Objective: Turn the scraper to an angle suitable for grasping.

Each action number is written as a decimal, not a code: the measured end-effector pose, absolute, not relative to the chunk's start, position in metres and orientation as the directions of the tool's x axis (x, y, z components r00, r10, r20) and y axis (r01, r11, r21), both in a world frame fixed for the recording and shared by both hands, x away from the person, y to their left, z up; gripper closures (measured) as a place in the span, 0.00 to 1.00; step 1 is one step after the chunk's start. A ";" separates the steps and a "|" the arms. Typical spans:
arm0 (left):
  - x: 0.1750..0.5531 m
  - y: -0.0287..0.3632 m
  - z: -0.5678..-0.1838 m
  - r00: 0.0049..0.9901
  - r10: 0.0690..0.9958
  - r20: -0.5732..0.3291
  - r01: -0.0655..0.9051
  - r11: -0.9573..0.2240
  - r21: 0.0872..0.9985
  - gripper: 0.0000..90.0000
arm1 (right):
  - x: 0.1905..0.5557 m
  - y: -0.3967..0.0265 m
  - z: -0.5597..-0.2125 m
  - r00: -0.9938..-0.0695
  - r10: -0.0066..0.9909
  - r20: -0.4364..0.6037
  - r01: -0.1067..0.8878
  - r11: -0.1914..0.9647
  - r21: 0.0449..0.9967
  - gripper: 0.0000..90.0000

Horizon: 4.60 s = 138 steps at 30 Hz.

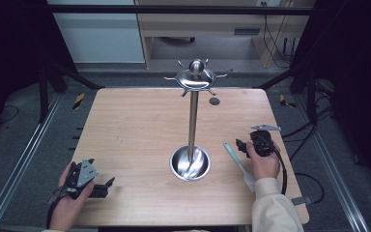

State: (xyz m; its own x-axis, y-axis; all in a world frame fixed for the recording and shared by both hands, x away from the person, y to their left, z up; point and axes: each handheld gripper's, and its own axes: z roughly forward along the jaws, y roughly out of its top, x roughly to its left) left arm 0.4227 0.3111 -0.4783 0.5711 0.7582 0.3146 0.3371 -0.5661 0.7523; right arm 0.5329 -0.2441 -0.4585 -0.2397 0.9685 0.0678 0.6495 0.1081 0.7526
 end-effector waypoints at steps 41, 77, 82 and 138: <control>0.423 0.313 -0.479 0.572 0.755 0.321 0.343 -0.576 0.742 0.03 | 0.532 -0.180 -0.477 -0.544 0.837 -0.066 0.632 0.460 0.624 1.00; 0.422 0.312 -0.479 0.575 0.753 0.320 0.346 -0.579 0.739 0.03 | 0.539 -0.205 -0.480 -0.406 0.912 -0.064 0.722 0.363 0.589 0.99; 0.421 0.314 -0.480 0.570 0.759 0.315 0.352 -0.572 0.741 0.03 | 0.539 -0.206 -0.469 -0.396 0.917 -0.054 0.708 0.342 0.618 0.95; 0.421 0.313 -0.481 0.582 0.753 0.307 0.352 -0.574 0.739 0.03 | 0.588 -0.209 -0.465 -0.314 0.949 0.021 0.897 0.289 0.336 0.82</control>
State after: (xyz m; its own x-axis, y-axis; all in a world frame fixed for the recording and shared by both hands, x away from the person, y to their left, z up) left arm 0.4205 0.3125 -0.4812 0.5816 0.7532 0.3074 0.3524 -0.5738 0.7393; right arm 0.5877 -0.2087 -0.4653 -0.3138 0.9493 0.0212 0.8966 0.2889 0.3356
